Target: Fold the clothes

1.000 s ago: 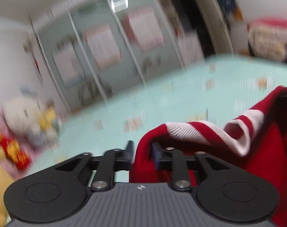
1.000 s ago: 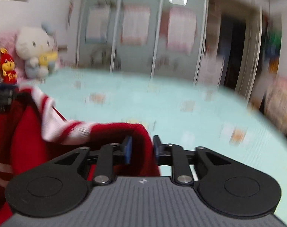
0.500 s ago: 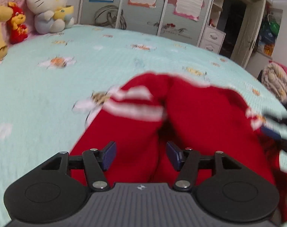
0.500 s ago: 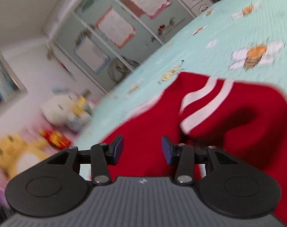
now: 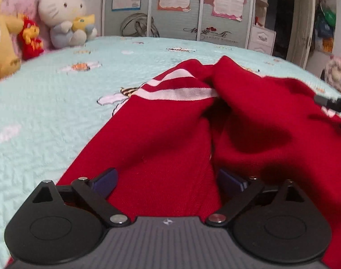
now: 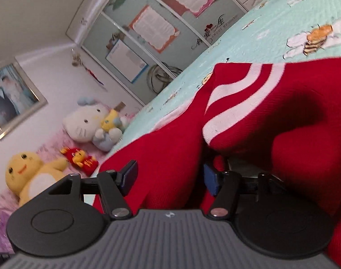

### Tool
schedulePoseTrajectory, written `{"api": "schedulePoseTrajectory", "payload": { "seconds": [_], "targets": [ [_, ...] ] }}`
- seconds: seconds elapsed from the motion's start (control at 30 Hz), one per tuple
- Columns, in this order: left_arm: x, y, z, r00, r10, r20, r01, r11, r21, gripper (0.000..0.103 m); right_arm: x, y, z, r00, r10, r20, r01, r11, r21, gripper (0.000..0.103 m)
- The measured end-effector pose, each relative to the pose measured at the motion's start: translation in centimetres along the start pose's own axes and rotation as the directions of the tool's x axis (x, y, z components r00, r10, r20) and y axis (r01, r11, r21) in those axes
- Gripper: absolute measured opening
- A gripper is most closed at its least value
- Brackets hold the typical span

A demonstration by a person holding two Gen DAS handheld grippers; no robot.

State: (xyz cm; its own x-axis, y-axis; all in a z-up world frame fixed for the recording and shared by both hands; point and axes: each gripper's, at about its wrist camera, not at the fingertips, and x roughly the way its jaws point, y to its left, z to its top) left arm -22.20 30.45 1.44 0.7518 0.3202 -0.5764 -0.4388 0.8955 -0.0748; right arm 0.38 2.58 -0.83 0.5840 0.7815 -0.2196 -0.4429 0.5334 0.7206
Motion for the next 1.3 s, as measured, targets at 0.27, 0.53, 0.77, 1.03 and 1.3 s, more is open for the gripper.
{"api": "schedulePoseTrajectory", "payload": {
  "seconds": [0.27,0.53,0.77,1.03,1.3],
  "targets": [
    [-0.4,-0.3,0.7,0.998,0.048,-0.041,-0.048,0.999,0.010,0.102,-1.3,-1.7,3.1,0.973,-0.229,0.018,0.229,0.973,0.017,0.042],
    [-4.5,-2.2,2.1,0.998,0.049,-0.031,-0.048,0.999,0.024,0.062,-2.9,-1.0,4.1,0.949,-0.278,0.149,0.284,0.959,-0.013,0.067],
    [-5.9,-2.8,2.4,0.996,0.033,-0.086,-0.038,0.998,-0.057,0.063,-1.8,-0.1,3.2,1.000,-0.011,0.028,0.011,1.000,-0.013,0.068],
    [-5.7,-1.7,5.0,0.991,0.129,-0.020,-0.130,0.991,-0.044,0.076,-2.4,-2.6,3.1,0.999,-0.045,0.025,0.041,0.989,0.139,0.069],
    [3.4,3.7,9.9,0.990,0.107,-0.096,-0.123,0.977,-0.174,0.077,-1.3,-2.8,2.2,0.996,-0.084,-0.007,0.084,0.993,0.077,0.070]
  ]
}}
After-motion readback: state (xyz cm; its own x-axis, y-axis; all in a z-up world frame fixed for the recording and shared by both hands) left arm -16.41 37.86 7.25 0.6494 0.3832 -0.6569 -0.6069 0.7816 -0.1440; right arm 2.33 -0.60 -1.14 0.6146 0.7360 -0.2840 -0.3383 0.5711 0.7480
